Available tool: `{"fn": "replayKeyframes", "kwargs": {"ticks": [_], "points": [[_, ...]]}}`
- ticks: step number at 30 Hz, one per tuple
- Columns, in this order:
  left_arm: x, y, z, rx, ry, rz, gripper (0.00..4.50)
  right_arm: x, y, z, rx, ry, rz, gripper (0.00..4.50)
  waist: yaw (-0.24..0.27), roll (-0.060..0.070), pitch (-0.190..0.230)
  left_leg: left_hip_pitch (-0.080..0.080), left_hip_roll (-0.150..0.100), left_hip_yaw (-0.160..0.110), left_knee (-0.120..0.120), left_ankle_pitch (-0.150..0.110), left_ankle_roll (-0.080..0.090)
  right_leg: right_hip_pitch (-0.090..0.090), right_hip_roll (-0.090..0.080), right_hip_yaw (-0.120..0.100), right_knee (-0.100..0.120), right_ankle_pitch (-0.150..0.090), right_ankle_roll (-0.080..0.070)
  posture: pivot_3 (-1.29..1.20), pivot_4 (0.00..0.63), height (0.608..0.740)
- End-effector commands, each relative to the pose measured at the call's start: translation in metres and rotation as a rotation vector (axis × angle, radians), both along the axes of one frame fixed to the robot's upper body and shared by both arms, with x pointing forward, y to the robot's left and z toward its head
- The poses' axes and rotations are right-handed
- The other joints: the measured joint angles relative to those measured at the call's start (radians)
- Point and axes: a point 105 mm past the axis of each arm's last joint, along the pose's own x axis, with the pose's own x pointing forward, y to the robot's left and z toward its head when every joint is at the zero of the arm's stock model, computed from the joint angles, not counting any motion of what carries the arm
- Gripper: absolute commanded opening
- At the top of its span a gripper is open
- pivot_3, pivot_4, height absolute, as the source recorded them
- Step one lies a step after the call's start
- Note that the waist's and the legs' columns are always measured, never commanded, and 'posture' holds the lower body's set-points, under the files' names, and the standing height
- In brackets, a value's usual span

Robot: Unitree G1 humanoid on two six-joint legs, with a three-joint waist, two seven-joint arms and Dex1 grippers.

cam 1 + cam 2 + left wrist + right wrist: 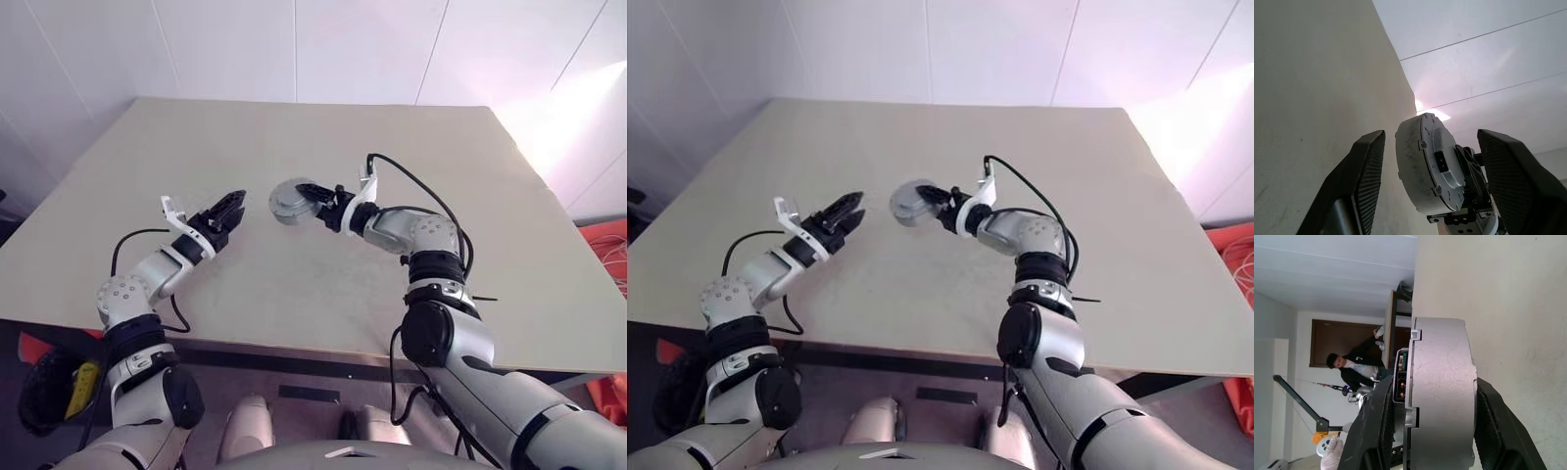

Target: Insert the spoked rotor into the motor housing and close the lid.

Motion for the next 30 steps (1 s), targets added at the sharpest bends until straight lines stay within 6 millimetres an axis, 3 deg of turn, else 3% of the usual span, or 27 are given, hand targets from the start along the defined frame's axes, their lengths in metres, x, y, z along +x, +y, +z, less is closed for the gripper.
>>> {"fn": "replayKeyframes", "kwargs": {"ticks": [1,2,18,30], "points": [[0.0,-0.008,0.013,-0.079,-0.023,-0.048,4.17,0.004,0.008,0.041,0.076,-0.119,0.025,2.11,0.0,0.0,0.0,0.0,0.0,0.0,0.0,0.0,0.0,0.0,0.0,0.0,0.0,0.0,0.0,0.0,0.0,0.74],[-0.002,-0.01,0.013,-0.091,-0.021,-0.073,4.44,0.004,0.008,0.041,0.076,-0.119,0.026,2.11,-0.002,0.0,0.0,0.0,0.0,0.0,0.0,0.0,0.0,0.0,0.0,0.0,0.0,0.0,0.0,0.0,0.0,0.74],[0.001,-0.045,0.02,-0.29,0.023,-0.239,4.44,-0.021,0.016,0.075,0.19,-0.249,0.171,2.11,0.002,0.0,0.0,0.0,0.0,0.0,0.001,0.0,0.0,0.0,0.0,0.0,0.0,0.001,0.001,0.0,0.0,0.74],[-0.003,-0.063,0.031,-0.319,-0.005,-0.31,4.44,-0.029,0.022,0.062,0.13,-0.232,0.205,2.11,0.004,0.0,0.0,0.0,0.0,0.0,0.001,0.0,0.0,0.0,0.0,0.0,0.0,0.001,0.002,0.0,0.0,0.74]]}}
